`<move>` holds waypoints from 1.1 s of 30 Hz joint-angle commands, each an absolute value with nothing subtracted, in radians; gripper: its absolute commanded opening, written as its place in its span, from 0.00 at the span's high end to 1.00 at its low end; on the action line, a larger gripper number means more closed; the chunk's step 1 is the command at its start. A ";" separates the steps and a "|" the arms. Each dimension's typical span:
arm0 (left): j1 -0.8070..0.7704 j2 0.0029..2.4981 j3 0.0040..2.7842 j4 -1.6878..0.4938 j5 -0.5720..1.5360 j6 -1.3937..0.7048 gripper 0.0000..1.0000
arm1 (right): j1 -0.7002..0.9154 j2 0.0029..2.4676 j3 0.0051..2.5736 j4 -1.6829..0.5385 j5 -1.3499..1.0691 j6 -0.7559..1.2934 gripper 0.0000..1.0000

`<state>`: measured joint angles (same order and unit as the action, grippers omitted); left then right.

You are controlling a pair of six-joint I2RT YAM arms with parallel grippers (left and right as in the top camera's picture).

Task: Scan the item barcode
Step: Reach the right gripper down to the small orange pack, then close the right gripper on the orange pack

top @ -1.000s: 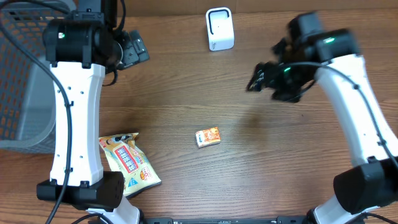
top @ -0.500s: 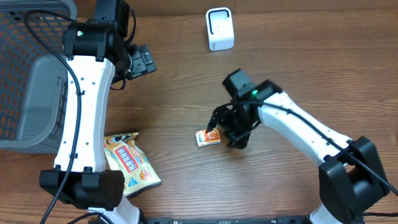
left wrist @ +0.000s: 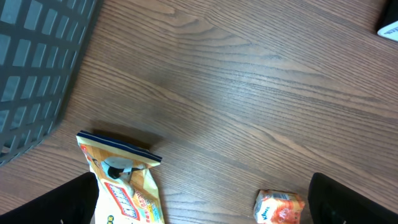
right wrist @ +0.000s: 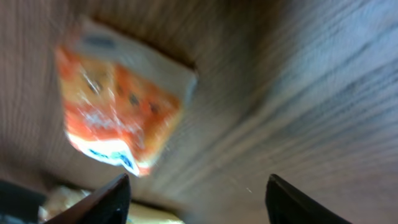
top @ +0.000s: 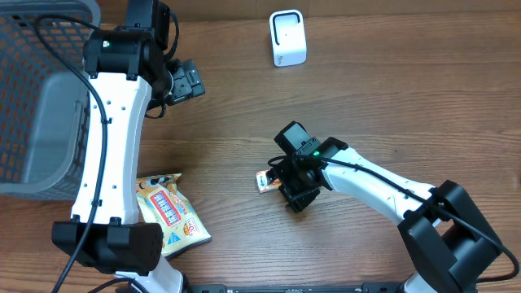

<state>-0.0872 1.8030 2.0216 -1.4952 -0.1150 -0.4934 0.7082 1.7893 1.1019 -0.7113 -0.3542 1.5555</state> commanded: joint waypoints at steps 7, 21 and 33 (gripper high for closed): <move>-0.085 1.813 2.017 -1.480 -0.114 -0.475 0.00 | 0.708 1.785 1.098 -0.693 -0.210 1.601 0.35; -0.085 1.813 2.017 -1.481 -0.114 -0.475 0.00 | 0.720 1.827 1.084 -0.656 -0.193 1.622 0.44; -0.085 1.813 2.017 -1.481 -0.114 -0.475 0.11 | 0.721 1.861 1.034 -0.587 -0.142 1.624 0.51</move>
<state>-0.0872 1.8030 2.0216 -1.4811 -0.1154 -0.4873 0.7158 1.8282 1.0554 -0.5896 -0.1940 1.6127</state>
